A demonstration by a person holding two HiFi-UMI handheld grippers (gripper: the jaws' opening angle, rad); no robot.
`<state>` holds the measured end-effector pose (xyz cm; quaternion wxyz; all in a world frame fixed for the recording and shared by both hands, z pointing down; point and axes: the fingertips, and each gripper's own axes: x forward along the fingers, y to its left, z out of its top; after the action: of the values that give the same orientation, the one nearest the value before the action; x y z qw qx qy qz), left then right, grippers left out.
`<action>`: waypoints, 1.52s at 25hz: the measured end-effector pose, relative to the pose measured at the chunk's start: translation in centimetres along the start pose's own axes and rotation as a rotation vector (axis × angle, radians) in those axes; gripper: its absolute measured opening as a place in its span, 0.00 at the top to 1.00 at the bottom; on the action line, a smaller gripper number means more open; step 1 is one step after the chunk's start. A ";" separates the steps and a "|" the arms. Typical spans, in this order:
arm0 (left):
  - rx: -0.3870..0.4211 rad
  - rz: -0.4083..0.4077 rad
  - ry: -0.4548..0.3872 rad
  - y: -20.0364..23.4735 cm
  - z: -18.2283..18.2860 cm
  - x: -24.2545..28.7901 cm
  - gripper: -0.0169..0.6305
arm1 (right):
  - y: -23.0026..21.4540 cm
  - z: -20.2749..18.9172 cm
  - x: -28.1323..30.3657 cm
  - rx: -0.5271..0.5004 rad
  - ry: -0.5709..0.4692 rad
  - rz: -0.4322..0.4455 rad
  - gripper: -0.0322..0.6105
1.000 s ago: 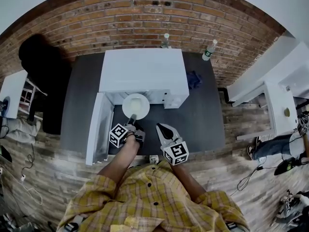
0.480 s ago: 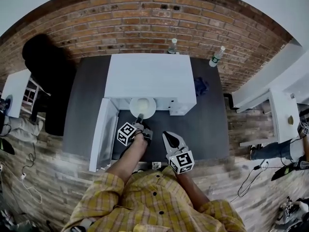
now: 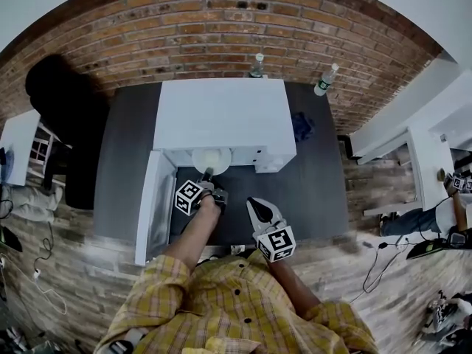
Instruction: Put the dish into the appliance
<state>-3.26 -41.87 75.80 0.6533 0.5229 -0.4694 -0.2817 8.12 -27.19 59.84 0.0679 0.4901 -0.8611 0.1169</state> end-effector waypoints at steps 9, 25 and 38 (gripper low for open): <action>-0.039 0.031 -0.025 0.6 0.4 1.0 0.96 | -0.4 -0.4 0.5 0.020 0.004 0.005 0.95; -0.039 0.054 -0.027 0.4 0.7 2.8 0.91 | -0.9 -0.4 0.2 0.071 0.003 0.013 0.95; -0.053 0.095 -0.046 1.7 1.1 3.5 0.73 | -1.3 -0.5 0.0 0.069 0.006 0.019 0.95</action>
<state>-3.03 -44.89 78.51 0.6688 0.4758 -0.5009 -0.2745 9.29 -27.69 60.51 0.0525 0.4835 -0.8610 0.1487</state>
